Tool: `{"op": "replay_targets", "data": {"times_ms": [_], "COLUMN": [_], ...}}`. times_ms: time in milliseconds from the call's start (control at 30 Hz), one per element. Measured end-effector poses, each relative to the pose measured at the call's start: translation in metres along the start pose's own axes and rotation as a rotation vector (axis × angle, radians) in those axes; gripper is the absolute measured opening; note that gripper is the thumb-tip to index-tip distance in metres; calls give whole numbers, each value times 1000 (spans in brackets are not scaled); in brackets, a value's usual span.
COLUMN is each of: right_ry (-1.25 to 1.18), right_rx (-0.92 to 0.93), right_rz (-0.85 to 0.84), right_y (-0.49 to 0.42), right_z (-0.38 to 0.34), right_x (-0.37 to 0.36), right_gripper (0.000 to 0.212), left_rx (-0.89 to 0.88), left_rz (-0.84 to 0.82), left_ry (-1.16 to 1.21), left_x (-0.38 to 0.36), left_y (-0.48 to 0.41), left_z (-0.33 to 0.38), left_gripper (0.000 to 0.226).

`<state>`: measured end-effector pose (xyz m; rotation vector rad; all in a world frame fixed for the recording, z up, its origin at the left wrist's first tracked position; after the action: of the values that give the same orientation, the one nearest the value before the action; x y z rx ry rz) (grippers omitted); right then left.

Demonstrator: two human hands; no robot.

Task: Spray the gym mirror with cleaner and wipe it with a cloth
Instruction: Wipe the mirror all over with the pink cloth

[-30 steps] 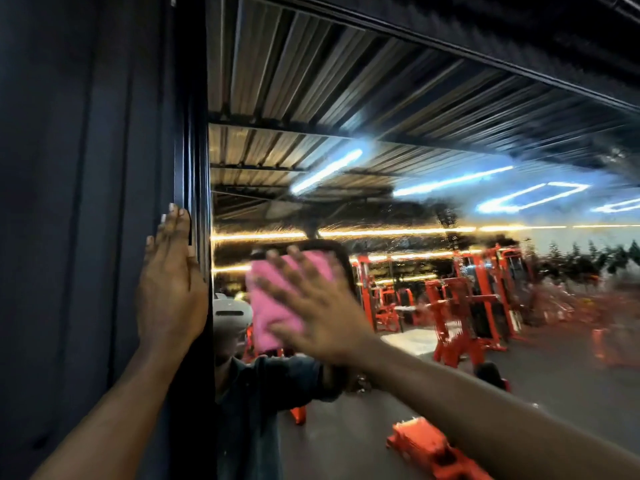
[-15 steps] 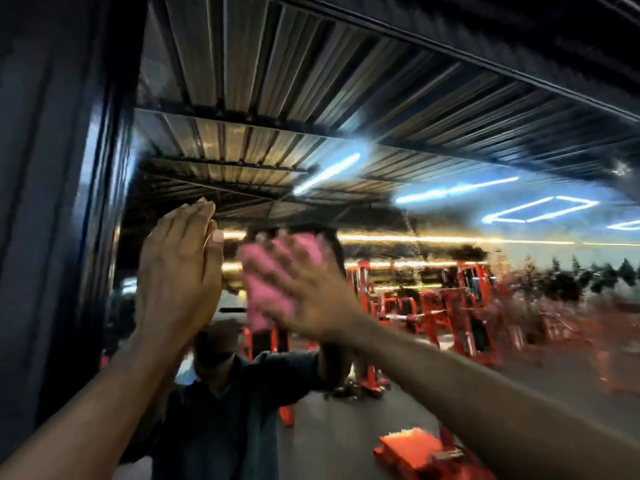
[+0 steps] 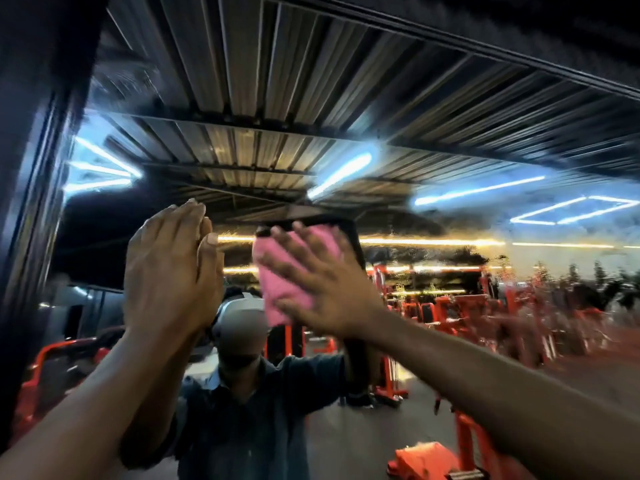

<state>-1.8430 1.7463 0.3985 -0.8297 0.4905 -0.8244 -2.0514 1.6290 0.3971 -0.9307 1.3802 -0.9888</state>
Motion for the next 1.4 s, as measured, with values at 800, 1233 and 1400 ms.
{"op": "replay_targets", "data": {"times_ms": [800,1233,1400], "right_ry": [136,197,30], "right_rx": [-462,-539,0], "right_rz": [72,201,15], "right_y": [17,70,107], "right_z": [10,95,149], "right_x": [-1,14,31], "right_gripper": [74,67,73], "left_rx": [-20,-16,-13], "left_rz": [-29,-30,1], "left_ry": [-72,-71,-114], "left_x": [-26,-61,-76], "left_y": [-15,13,25], "left_z": [38,127,168], "left_gripper": [54,51,55]}}
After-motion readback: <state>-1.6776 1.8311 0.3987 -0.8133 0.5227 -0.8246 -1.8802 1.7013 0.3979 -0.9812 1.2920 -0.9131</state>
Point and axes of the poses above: each hand's wrist, its own y-axis away from the middle knuckle, its own x-axis out of the back of the hand, z = x × y, the point moved 1 cm from there along -y, towards the middle knuckle, and after that the axes turned 15 degrees about z, right-handed, at the moved point
